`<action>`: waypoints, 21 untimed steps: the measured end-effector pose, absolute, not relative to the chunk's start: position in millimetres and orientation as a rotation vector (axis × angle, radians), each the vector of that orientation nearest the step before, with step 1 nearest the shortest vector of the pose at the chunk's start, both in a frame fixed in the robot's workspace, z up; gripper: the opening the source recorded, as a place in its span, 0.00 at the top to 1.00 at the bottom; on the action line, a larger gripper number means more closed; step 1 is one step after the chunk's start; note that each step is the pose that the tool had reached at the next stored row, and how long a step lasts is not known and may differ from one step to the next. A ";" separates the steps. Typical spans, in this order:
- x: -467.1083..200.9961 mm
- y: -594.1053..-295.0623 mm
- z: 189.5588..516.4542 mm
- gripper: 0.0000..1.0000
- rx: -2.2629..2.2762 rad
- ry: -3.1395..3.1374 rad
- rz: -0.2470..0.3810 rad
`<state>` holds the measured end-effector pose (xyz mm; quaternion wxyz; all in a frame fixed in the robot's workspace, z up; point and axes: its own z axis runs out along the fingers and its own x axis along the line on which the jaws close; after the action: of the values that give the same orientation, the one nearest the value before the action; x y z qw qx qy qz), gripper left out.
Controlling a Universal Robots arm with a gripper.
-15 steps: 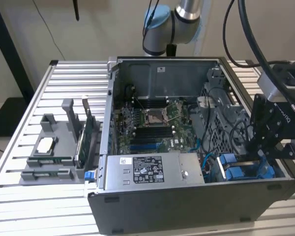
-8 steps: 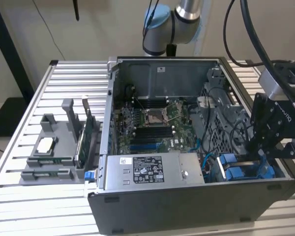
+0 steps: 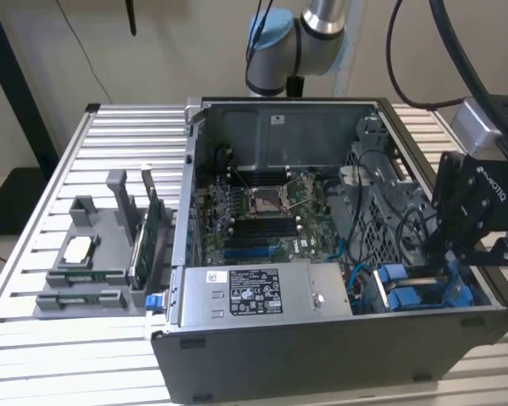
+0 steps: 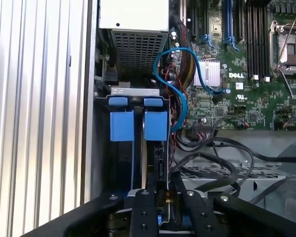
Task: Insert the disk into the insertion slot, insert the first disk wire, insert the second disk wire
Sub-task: 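Insert the first disk wire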
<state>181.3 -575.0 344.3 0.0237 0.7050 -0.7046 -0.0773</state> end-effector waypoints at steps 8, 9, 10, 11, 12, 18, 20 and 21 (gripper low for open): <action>181.8 -575.0 360.2 0.74 2.181 -2.180 -0.238; 181.8 -575.0 362.0 0.74 2.181 -2.180 -0.238; 181.9 -575.0 362.4 0.74 2.181 -2.180 -0.238; 181.9 -575.0 362.4 0.74 2.181 -2.180 -0.238; 181.9 -575.0 362.4 0.74 2.181 -2.180 -0.238; 182.0 -575.0 362.5 0.74 2.181 -2.180 -0.238; 182.0 -575.0 362.5 0.74 2.181 -2.180 -0.238; 182.0 -575.0 362.5 0.74 2.182 -2.180 -0.237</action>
<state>182.0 -575.0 362.5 0.0241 0.7050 -0.7046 -0.0767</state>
